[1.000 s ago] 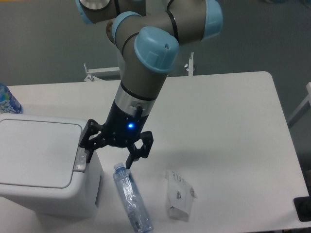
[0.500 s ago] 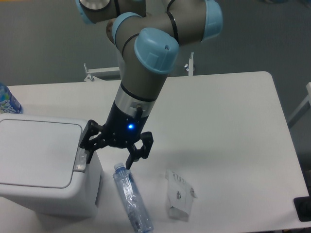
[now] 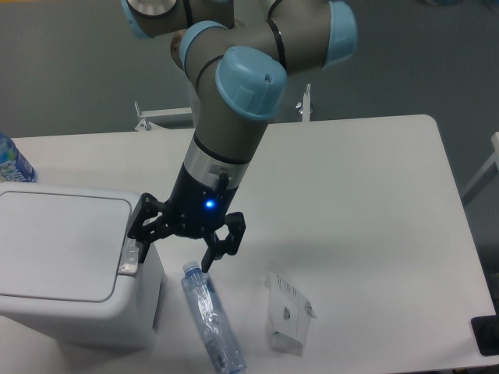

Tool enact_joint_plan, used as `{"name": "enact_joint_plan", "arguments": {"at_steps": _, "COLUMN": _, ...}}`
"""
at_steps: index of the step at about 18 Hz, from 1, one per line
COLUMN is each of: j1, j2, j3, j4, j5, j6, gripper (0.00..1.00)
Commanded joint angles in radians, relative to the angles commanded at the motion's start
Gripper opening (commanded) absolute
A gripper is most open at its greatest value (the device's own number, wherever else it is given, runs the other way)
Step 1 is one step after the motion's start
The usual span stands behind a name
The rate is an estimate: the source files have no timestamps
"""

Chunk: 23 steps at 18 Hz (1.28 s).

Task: Open the trash can
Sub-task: 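Press the gripper fingertip down on the grey button of the trash can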

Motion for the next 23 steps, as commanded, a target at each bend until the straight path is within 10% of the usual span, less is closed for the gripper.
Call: {"name": "enact_joint_plan", "arguments": {"at_steps": 23, "j1": -0.008, "j2": -0.006, "j3": -0.006, "j4": 0.015, "j5": 0.002, "j6": 0.0, "gripper": 1.0}}
